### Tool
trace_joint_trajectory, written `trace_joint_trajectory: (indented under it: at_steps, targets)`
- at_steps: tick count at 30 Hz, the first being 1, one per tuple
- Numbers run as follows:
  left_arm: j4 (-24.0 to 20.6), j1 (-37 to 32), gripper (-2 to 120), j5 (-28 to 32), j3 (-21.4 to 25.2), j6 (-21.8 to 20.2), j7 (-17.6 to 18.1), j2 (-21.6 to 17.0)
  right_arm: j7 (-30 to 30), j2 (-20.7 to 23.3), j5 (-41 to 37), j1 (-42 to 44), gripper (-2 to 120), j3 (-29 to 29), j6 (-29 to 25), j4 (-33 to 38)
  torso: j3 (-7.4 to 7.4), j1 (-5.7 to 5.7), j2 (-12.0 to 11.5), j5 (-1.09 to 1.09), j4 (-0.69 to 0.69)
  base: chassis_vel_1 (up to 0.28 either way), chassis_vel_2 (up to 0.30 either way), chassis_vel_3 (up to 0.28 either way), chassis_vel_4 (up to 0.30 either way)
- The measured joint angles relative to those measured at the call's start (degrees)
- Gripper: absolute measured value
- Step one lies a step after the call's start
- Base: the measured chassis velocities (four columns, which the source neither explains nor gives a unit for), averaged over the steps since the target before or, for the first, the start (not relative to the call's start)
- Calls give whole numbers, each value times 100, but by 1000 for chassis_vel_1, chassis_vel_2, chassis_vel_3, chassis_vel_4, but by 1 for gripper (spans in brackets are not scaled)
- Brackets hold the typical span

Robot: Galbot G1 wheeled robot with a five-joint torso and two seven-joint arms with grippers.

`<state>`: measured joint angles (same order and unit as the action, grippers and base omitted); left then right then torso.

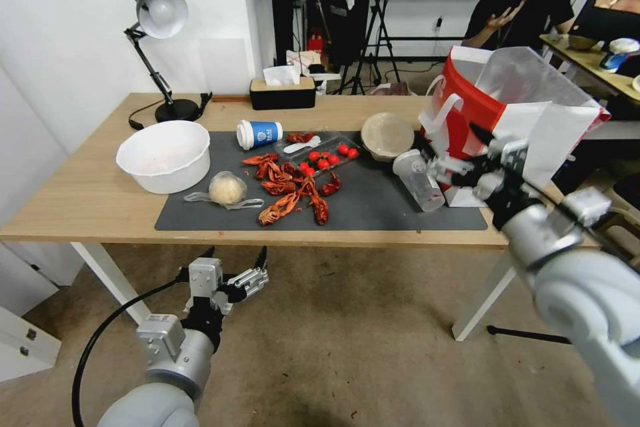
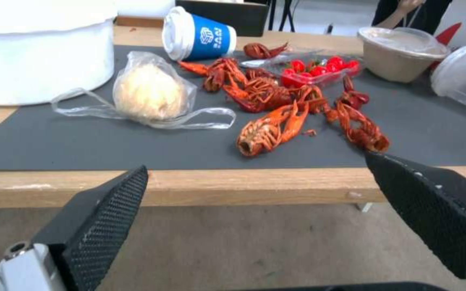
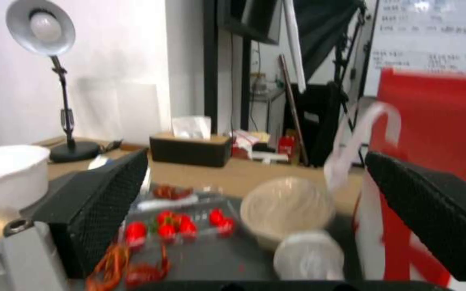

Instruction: Pick up the trash from the table and place it into the takeout bag.

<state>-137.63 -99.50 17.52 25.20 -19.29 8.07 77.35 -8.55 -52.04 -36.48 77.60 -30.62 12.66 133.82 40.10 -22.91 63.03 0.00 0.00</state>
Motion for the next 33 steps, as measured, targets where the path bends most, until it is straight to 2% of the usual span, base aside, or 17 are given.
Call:
trace_joint_trajectory:
  at_steps: [8,10,12,19,24,33]
  targets:
    - [112,39,100,-97,-20,17,-163,13,-36,-690,796,1158,100,83,-771,-88,0,0,0,-1,0,0,0,0,0]
    - [112,39,100,-97,-20,17,-163,13,-36,-690,796,1158,100,83,-771,-88,0,0,0,-1,0,0,0,0,0]
    - [122,52,100,-83,-19,17,-169,-26,-107,-915,1018,1577,100,122,-1049,-203,0,0,0,0,1,0,0,0,0]
    - [120,33,100,-2,34,5,-72,-105,-101,-1232,1417,2123,100,194,-1550,-497,0,-1,0,0,0,0,0,0,0]
    - [98,-11,100,23,70,-1,-15,-153,28,-1431,1584,2349,100,197,-1797,-657,1,-1,0,0,0,0,0,0,0]
    - [140,8,100,25,38,44,87,-153,90,-1477,1745,2424,100,209,-1851,-759,1,-1,0,0,0,0,0,0,0]
